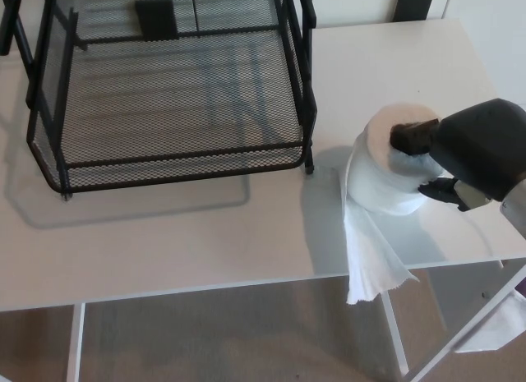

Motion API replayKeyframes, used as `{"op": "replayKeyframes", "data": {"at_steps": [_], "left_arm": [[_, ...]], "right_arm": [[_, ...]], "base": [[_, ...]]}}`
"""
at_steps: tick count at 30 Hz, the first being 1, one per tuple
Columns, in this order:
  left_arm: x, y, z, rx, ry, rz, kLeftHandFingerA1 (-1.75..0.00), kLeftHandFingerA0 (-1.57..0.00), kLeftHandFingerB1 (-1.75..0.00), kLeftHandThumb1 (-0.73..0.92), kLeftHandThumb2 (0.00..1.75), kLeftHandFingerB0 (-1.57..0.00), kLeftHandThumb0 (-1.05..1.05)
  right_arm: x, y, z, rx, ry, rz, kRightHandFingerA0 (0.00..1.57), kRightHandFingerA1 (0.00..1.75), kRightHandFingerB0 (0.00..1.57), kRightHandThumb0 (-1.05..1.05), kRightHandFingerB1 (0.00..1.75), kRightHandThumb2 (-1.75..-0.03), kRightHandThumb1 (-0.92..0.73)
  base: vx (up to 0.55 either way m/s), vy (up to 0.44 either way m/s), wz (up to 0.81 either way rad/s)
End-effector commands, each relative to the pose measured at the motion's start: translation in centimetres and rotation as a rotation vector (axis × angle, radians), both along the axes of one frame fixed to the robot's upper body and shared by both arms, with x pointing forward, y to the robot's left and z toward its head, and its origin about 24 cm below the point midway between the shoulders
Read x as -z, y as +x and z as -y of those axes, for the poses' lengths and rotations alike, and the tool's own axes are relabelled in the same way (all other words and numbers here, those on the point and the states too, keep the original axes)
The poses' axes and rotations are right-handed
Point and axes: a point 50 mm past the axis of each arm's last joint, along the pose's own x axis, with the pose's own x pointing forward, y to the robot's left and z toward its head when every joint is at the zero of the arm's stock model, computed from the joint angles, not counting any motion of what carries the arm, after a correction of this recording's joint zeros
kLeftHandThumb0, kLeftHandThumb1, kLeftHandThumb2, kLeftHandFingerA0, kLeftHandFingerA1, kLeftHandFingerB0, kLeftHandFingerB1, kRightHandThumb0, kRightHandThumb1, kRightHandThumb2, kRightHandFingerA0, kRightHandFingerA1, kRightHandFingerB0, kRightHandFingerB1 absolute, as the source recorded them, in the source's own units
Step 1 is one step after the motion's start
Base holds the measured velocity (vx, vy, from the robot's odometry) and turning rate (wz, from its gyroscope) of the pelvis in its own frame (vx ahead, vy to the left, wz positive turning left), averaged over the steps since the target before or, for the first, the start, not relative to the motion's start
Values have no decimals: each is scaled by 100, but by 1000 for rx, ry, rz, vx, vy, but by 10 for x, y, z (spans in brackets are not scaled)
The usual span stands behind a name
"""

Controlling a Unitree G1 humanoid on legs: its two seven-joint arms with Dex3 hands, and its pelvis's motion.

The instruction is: The robot walks towards a desk on which a file tray is kept in the middle and a toilet paper roll is kept on its right. The robot uses its right hand to hook on finger in the gap of the roll and grabs it, lifts it and places it on the tray.

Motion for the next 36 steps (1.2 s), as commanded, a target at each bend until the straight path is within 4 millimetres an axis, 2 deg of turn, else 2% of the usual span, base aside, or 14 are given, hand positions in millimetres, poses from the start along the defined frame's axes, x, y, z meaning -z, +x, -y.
{"op": "replayKeyframes", "data": {"at_steps": [1, 12, 14, 36], "left_arm": [[-1, -1, -2, 19, 21, 10, -80, -35, -72, 71, 107, -30, -99], [-1, -1, -2, 19, 22, 8, -80, -35, -72, 71, 107, -30, -99], [0, -7, -3, 19, 22, -4, -80, -35, -72, 71, 107, -30, -99], [10, -13, 5, 1, -7, 0, -80, -35, -72, 71, 107, -30, -99]], "right_arm": [[14, -4, 3, 0, -30, -50, 90, 151, 91, -28, 62, -63, -65], [15, -3, 5, -1, -29, -51, 90, 151, 91, -28, 62, -63, -65], [19, -8, 3, -6, -29, -61, 90, 151, 91, -28, 62, -63, -65], [13, -5, 3, -22, -56, -58, 90, 151, 91, -28, 62, -63, -65]], "base": [[0, 0, 0], [0, 0, 0], [0, 0, 0], [0, 0, 0]]}}
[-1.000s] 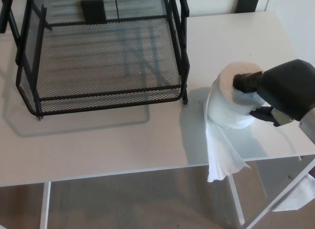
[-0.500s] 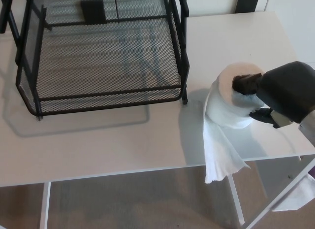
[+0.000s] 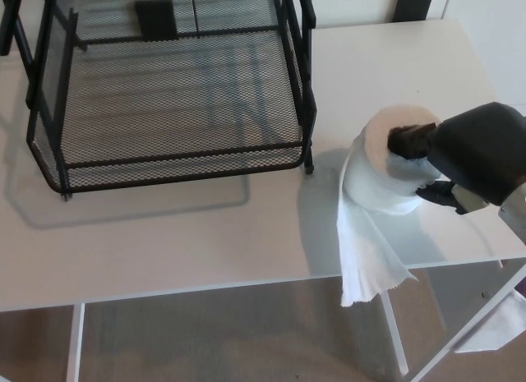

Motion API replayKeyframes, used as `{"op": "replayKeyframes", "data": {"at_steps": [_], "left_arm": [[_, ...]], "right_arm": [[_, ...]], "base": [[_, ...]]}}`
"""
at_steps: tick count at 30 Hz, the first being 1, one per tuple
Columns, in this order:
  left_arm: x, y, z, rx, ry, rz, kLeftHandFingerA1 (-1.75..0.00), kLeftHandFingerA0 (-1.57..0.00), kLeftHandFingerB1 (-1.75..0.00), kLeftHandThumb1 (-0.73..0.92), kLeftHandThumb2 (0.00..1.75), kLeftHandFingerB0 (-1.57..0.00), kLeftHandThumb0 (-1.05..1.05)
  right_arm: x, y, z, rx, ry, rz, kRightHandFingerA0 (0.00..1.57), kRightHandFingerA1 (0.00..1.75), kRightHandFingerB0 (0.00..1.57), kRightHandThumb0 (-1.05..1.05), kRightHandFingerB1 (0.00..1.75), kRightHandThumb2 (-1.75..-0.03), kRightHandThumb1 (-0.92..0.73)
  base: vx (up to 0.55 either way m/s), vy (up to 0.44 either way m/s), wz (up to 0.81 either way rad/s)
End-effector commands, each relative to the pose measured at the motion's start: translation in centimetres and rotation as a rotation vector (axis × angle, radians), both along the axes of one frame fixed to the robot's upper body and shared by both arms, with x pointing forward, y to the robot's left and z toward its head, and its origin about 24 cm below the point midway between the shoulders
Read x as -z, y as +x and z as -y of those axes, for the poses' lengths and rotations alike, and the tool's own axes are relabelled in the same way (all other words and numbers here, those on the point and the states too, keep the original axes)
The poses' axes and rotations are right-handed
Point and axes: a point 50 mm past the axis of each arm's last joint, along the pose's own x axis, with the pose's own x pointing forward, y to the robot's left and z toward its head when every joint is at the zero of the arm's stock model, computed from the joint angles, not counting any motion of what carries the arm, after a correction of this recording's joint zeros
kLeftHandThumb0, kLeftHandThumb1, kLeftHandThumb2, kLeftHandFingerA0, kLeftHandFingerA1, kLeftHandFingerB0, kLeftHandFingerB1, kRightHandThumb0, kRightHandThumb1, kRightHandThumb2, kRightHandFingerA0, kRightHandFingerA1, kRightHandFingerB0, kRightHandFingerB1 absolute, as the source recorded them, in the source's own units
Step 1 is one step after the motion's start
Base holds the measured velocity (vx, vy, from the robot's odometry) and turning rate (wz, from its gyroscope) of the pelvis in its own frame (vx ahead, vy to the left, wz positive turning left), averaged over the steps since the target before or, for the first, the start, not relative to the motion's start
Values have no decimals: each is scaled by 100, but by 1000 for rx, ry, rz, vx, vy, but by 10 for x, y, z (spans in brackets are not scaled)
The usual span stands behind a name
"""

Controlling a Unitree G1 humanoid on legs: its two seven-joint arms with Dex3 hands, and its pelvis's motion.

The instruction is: The robot walks towards a desk on which a file tray is kept in the middle and a toilet paper roll is kept on its right. The robot uses its right hand to hook on finger in the gap of the roll and grabs it, lifts it and places it on the tray.

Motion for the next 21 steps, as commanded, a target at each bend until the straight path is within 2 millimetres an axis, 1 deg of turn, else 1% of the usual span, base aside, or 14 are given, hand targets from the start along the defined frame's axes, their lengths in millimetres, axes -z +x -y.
{"op": "replayKeyframes", "data": {"at_steps": [1, 8, 15, 16, 17, 18, 19, 20, 21], "left_arm": [[-2, 0, -2, 12, 22, 31, -80, -35, -72, 71, 107, -30, -99], [1, -6, -2, -1, 14, 31, -80, -35, -72, 71, 107, -30, -99], [1, -6, -1, -3, 12, 35, -80, -35, -72, 71, 107, -30, -99], [-27, 60, 30, 120, -67, 304, -77, -66, -76, 64, 113, -38, -98], [-97, 130, 88, 333, -203, 695, -77, -66, -76, 64, 113, -38, -98], [-102, 133, 92, 334, -220, 718, -73, -73, -76, 83, 65, -41, -101], [-114, 138, 99, 391, -216, 753, -67, -74, -70, 85, 66, -38, -100], [-120, 141, 105, 400, -226, 773, -63, -78, -67, 85, 66, -39, -101], [-134, 147, 122, 457, -253, 834, -68, -73, -65, 63, 112, -37, -93]], "right_arm": [[10, -3, 3, 0, -48, -56, 90, 151, 91, -28, 62, -63, -65], [8, -2, 0, -13, -56, -57, 90, 151, 91, -28, 62, -63, -65], [7, -1, -1, -15, -58, -55, 90, 151, 91, -28, 62, -63, -65], [-59, 11, 16, 45, 27, 31, 83, 165, 90, -31, 61, -60, -60], [-157, 0, 35, 56, 146, 164, 83, 165, 90, -31, 61, -60, -60], [-157, -1, 35, 43, 149, 165, 83, 164, 89, -28, 62, -61, -60], [-156, -1, 33, 44, 147, 162, 83, 165, 91, -29, 62, -61, -61], [-156, -1, 32, 37, 149, 169, 85, 164, 91, -28, 63, -58, -61], [-155, -2, 31, 20, 146, 173, 84, 165, 92, -32, 62, -61, -58]], "base": [[0, 0, 0], [0, 0, 0], [0, 0, 0], [0, 0, 0], [0, 0, 0], [0, 0, 9], [0, 0, 8], [0, 0, 0], [0, 0, 0]]}}
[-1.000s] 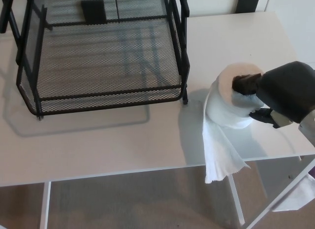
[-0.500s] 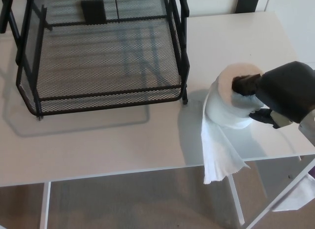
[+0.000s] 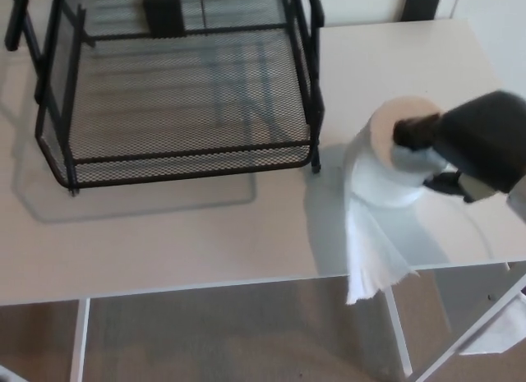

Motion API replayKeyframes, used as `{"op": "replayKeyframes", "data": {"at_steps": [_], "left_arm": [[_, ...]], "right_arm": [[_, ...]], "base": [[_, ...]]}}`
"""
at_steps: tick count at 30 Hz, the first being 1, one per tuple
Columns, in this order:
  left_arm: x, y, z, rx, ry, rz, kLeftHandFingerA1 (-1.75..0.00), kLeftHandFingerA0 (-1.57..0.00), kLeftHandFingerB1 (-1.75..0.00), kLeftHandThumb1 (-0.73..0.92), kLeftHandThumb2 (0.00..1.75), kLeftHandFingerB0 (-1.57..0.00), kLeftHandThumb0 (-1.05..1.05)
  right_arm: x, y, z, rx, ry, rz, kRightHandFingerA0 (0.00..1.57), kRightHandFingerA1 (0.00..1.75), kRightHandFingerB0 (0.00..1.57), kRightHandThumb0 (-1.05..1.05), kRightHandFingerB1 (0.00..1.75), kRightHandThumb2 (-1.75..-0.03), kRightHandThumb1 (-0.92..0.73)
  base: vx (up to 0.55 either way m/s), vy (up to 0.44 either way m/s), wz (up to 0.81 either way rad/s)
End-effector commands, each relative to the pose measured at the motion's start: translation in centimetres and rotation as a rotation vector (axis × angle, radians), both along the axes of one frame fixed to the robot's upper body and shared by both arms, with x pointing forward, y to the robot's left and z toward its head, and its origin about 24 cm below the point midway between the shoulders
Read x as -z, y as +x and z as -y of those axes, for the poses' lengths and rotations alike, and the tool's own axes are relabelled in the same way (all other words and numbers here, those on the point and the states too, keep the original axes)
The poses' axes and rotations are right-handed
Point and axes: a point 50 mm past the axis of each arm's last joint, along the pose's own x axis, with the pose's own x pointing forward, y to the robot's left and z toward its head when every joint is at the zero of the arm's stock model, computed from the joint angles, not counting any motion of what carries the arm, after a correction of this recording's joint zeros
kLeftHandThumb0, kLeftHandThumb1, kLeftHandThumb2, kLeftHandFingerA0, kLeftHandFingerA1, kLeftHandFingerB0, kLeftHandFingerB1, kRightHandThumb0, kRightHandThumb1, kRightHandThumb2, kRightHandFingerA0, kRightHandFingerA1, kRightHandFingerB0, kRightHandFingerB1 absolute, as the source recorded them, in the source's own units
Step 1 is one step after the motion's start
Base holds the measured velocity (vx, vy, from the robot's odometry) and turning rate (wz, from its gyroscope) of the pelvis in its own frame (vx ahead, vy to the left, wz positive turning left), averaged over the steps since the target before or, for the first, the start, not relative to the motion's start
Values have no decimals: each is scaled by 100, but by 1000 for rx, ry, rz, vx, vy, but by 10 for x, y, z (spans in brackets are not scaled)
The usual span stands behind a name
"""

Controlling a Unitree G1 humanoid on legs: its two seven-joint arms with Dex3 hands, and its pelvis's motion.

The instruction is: The robot walks towards a desk on which a file tray is kept in the middle and a toilet paper roll is kept on its right. The robot uses its right hand to hook on finger in the gap of the roll and grabs it, lifts it and places it on the tray.

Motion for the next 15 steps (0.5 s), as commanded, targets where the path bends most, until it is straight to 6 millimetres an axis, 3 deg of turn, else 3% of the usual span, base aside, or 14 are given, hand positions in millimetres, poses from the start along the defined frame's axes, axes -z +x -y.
{"op": "replayKeyframes", "data": {"at_steps": [1, 2, 3, 4, 5, 6, 7, 8, 10, 11, 12, 14, 15], "left_arm": [[-126, 110, 102, 382, -210, 666, -68, -73, -65, 63, 112, -37, -93], [-135, 111, 112, 416, -212, 699, -62, -72, -60, 86, 65, -36, -97], [-141, 112, 120, 438, -220, 734, -68, -70, -61, 64, 113, -31, -93], [-143, 113, 122, 449, -225, 750, -63, -73, -61, 85, 66, -36, -97], [-150, 114, 127, 479, -228, 779, -65, -71, -62, 64, 90, -35, -101], [-152, 114, 130, 499, -220, 790, -65, -70, -62, 84, 65, -35, -97], [-148, 114, 125, 512, -193, 779, -72, -63, -64, 70, 113, -32, -94], [-137, 110, 114, 494, -159, 732, -73, -64, -65, 69, 113, -32, -92], [-133, 107, 109, 482, -145, 712, -73, -64, -65, 69, 113, -32, -92], [-126, 104, 99, 456, -116, 671, -71, -63, -64, 88, 66, -30, -92], [-126, 103, 100, 456, -116, 670, -71, -63, -64, 88, 66, -30, -92], [-99, 82, 65, 360, -55, 514, -78, -59, -70, 87, 66, -26, -97], [-98, 80, 64, 355, -50, 505, -78, -59, -70, 87, 66, -26, -97]], "right_arm": [[-129, -7, 26, 9, 147, 126, 84, 165, 92, -32, 62, -61, -58], [-128, -7, 25, -2, 154, 131, 85, 164, 92, -32, 62, -61, -57], [-127, -7, 24, -2, 151, 134, 87, 164, 92, -30, 62, -57, -59], [-127, -6, 23, -6, 155, 132, 86, 166, 92, -29, 62, -60, -59], [-126, -6, 21, -10, 162, 129, 85, 165, 93, -34, 64, -62, -59], [-126, -6, 20, -11, 162, 128, 85, 165, 92, -34, 64, -63, -60], [-127, -7, 21, -7, 160, 127, 85, 161, 91, -32, 64, -62, -57], [-129, -8, 22, 5, 154, 124, 83, 161, 90, -32, 63, -62, -58], [-131, -8, 22, 9, 148, 123, 83, 161, 90, -32, 63, -62, -58], [-132, -7, 24, 14, 143, 126, 84, 163, 92, -27, 63, -61, -60], [-132, -8, 24, 14, 143, 125, 84, 163, 92, -27, 63, -61, -60], [-146, -7, 33, 33, 152, 155, 87, 157, 90, -26, 64, -62, -60], [-147, -7, 33, 34, 153, 156, 87, 157, 90, -26, 64, -62, -60]], "base": [[0, 0, 0], [0, 0, 0], [0, 0, 0], [0, 0, 0], [0, 0, 0], [0, 0, 0], [0, 0, 8], [0, 0, 14], [0, 0, 16], [0, 0, 13], [0, 0, 10], [0, 0, 4], [0, 0, 0]]}}
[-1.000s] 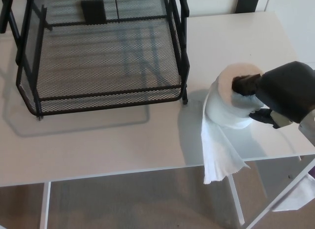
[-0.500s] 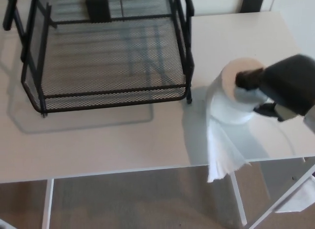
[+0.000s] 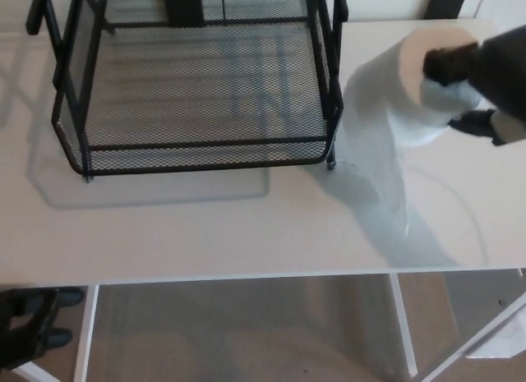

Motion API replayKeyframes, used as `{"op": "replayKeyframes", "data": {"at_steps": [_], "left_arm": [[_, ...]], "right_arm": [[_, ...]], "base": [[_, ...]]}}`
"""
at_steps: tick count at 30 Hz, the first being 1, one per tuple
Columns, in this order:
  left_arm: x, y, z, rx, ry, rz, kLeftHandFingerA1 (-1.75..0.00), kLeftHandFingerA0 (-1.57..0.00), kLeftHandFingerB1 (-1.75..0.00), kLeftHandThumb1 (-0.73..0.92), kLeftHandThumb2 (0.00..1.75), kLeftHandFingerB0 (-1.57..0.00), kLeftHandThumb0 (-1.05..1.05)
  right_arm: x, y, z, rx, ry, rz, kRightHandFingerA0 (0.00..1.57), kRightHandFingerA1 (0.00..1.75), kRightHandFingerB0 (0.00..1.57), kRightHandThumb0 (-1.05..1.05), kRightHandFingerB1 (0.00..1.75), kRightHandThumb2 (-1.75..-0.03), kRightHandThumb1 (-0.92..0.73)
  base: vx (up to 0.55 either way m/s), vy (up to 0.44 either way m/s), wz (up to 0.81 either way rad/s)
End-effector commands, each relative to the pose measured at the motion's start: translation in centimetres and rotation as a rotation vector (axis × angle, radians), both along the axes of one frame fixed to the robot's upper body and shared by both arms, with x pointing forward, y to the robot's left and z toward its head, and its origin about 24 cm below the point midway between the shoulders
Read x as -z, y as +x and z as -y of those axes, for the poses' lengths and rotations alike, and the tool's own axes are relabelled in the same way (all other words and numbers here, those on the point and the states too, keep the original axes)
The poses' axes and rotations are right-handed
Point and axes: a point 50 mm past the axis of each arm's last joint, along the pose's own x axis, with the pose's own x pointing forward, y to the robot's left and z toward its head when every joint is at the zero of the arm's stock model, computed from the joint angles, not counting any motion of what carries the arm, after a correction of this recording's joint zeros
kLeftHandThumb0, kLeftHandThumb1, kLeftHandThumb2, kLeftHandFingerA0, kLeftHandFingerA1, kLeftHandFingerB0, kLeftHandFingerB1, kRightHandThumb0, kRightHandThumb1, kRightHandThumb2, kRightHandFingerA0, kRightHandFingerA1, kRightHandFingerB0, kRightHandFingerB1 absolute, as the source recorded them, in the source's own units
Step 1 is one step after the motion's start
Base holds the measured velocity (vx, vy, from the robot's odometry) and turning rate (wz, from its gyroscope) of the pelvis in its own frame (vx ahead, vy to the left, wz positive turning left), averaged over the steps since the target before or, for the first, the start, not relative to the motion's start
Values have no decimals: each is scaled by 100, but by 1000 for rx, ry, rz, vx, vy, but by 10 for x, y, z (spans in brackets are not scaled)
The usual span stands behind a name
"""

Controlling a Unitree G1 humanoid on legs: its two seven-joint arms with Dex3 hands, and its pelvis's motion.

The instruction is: The robot walks towards a desk on which a file tray is kept in the middle and a toilet paper roll is kept on its right. The robot uses its right hand to hook on finger in the gap of the roll and grabs it, lifts it and places it on the tray.

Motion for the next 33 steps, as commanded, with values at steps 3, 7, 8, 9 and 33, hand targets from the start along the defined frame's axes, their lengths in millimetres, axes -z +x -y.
{"op": "replayKeyframes", "data": {"at_steps": [3, 7, 8, 9, 33], "left_arm": [[-55, 11, -14, 105, 83, 215, -81, -55, -68, 65, 110, -26, -97], [-24, -29, -45, 39, 210, 24, -76, -57, -65, 70, 115, -27, -100], [-17, -39, -48, 25, 231, -24, -74, -56, -64, 66, 111, -30, -91], [-14, -45, -49, 27, 226, -43, -75, -56, -62, 91, 68, -28, -92], [-5, -31, -21, 79, 142, -23, -79, -58, -66, 92, 70, -24, -95]], "right_arm": [[-107, -7, 27, 36, 104, 63, 89, 153, 88, -25, 63, -63, -65], [-142, -8, 23, 17, 131, 148, 90, 153, 89, -28, 62, -59, -65], [-150, -9, 22, 3, 133, 182, 90, 152, 89, -29, 61, -59, -65], [-157, -10, 22, -4, 144, 202, 90, 156, 89, -29, 61, -59, -66], [-193, -3, -59, -191, 107, 133, 84, 161, 90, -31, 59, -58, -59]], "base": [[0, 0, 0], [0, 0, 0], [0, 0, 0], [0, 0, -9], [0, 0, 0]]}}
